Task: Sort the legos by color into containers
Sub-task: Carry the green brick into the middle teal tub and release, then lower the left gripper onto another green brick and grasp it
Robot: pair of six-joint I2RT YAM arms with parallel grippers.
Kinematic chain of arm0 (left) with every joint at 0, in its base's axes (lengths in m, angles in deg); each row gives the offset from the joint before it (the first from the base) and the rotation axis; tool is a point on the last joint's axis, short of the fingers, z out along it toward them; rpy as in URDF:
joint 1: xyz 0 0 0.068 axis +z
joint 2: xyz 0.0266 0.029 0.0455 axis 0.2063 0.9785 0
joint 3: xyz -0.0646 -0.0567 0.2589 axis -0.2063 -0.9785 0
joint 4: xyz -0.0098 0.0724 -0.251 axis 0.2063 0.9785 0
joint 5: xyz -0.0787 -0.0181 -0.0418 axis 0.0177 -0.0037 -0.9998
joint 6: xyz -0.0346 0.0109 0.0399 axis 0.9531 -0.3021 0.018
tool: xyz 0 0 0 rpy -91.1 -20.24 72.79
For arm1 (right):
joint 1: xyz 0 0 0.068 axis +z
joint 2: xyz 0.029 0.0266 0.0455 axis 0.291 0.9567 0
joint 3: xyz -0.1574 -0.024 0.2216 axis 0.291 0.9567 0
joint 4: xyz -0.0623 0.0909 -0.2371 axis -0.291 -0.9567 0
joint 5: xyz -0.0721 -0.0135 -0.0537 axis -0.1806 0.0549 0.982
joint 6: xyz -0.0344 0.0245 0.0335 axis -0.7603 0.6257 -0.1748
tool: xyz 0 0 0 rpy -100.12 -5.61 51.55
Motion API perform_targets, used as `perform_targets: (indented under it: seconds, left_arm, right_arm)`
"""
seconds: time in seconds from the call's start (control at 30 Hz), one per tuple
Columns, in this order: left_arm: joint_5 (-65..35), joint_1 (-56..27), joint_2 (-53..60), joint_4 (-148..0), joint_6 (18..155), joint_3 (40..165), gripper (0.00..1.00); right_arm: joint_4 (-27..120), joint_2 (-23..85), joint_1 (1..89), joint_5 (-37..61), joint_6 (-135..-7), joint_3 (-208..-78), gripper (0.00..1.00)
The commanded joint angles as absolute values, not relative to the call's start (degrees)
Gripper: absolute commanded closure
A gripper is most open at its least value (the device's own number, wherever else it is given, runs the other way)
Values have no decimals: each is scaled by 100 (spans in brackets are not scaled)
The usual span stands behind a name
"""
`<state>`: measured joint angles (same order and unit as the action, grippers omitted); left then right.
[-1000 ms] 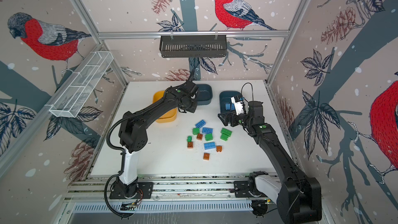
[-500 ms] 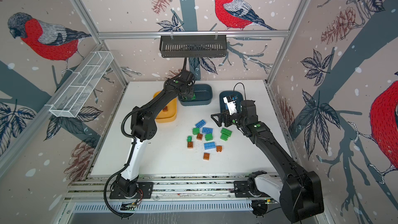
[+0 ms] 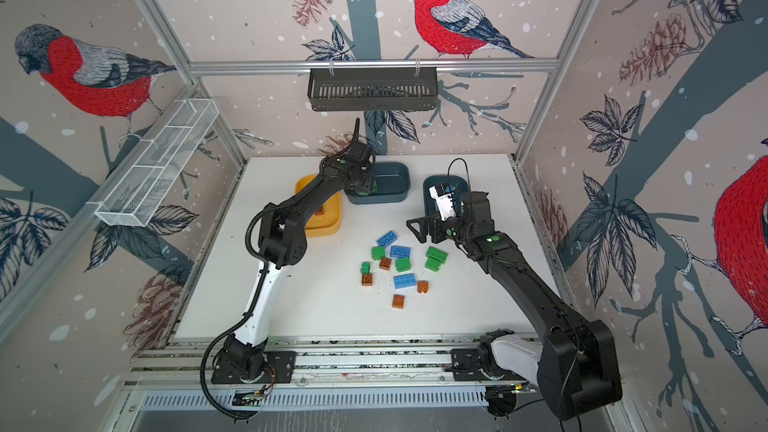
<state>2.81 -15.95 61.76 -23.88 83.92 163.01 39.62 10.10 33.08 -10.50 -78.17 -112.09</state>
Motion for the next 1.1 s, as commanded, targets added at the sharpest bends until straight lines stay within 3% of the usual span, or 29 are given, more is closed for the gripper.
perform_targets:
  seconds: [0.0,0.3,0.63,1.07]
  left_arm:
    - [-85,-1599,5844,-1976,8323,16239,26]
    - [-400,-1985,4214,-2025,8569,14284,22]
    - [-552,-2896,2569,-2466,9931,11626,22]
    - [-466,-3661,2266,-3176,10859,10026,27]
  right_arm:
    - [4047,1027,3321,-993,-7924,-11271,1]
    - [3881,966,3323,-965,-8010,-11280,1]
    - [3742,837,3322,-947,-8085,-11134,0]
    - [3690,568,3337,-1014,-8058,-10675,1]
